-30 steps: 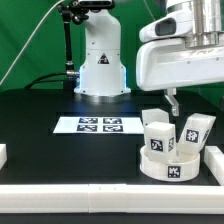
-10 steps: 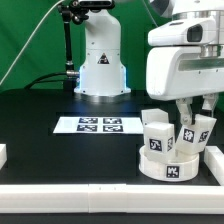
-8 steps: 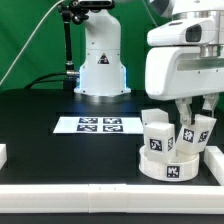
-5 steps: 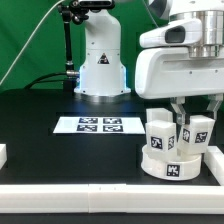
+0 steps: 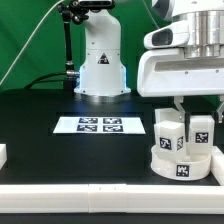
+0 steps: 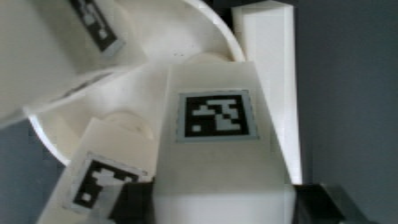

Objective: Assemble stool

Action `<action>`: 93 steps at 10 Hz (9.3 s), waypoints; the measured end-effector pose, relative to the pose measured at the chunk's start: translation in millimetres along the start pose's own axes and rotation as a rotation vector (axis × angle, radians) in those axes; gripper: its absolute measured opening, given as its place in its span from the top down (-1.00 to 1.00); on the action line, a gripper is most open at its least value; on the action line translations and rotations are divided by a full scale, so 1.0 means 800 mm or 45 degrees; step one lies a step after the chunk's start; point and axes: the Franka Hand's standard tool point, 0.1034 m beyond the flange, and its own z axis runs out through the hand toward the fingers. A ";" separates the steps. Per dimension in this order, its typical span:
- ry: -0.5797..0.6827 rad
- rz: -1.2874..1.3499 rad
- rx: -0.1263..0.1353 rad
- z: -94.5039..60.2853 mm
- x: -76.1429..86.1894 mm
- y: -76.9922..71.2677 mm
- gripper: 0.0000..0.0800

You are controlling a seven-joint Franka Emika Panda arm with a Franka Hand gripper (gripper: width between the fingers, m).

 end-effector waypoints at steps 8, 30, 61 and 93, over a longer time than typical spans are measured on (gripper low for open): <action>-0.028 0.913 0.027 0.000 -0.006 -0.002 0.16; -0.240 2.324 0.086 -0.016 -0.007 -0.012 -0.57; -0.162 -1.056 -0.013 -0.010 -0.003 -0.010 -0.62; -0.151 1.480 -0.072 0.008 -0.015 -0.009 0.15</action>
Offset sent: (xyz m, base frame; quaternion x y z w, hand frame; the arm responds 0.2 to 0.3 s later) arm 0.0000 0.0000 0.0000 0.0000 0.0000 0.1938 0.9810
